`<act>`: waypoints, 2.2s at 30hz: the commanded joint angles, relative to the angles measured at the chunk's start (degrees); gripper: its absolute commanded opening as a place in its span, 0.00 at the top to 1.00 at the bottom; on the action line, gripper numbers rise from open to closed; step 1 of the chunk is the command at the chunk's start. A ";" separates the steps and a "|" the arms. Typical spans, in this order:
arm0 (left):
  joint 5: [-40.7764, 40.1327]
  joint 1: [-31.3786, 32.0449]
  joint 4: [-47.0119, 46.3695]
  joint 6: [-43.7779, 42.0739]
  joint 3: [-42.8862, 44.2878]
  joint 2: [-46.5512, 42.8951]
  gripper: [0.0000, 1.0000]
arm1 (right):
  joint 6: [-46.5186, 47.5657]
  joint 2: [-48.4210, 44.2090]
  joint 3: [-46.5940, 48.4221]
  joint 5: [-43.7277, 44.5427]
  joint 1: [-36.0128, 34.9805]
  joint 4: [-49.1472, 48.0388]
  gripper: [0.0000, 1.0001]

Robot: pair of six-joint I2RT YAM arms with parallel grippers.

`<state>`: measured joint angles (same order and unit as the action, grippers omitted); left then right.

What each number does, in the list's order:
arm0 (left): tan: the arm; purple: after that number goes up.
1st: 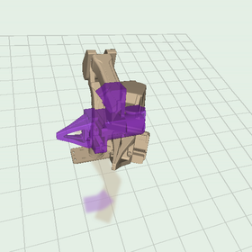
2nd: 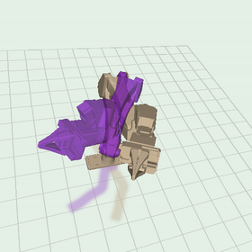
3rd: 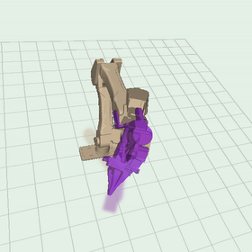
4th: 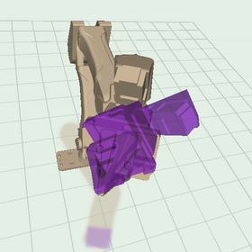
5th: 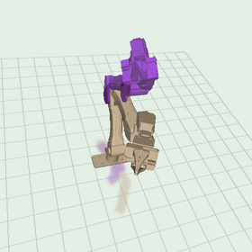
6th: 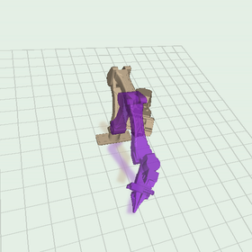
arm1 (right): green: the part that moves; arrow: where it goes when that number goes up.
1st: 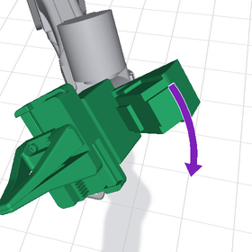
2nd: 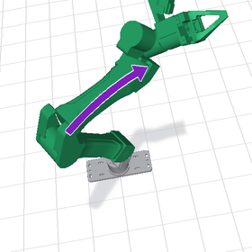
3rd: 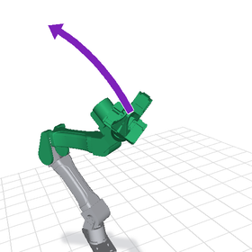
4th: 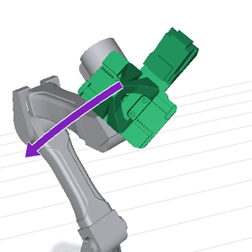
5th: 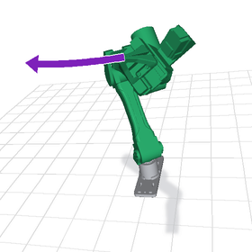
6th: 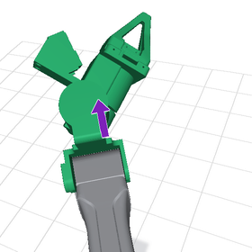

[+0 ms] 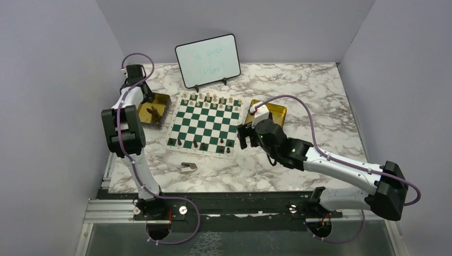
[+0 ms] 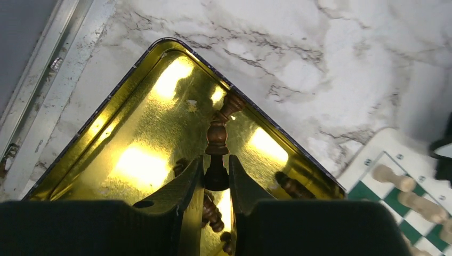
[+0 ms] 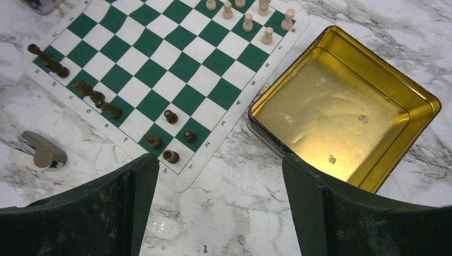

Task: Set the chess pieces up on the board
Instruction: Pick up the chess piece from the storage box, then place the chess piece on the chessboard.

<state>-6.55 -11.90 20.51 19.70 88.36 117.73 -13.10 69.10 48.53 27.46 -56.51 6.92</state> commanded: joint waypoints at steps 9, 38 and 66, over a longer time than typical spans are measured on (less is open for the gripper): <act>17.58 1.05 -4.18 5.32 -10.06 -20.26 0.83 | -11.49 -7.21 -0.52 -7.16 0.10 -2.76 0.10; 46.81 24.98 -17.57 2.91 -37.51 -49.41 0.80 | -15.07 0.10 10.58 -26.10 8.37 -4.57 0.32; 58.91 32.94 -22.26 -4.67 -44.03 -57.66 0.82 | -25.13 10.84 16.86 -53.85 14.76 -4.01 0.56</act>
<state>49.19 20.49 1.26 16.49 45.23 61.84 -36.25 79.22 63.72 -23.00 -41.98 3.11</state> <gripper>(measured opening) 0.199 0.463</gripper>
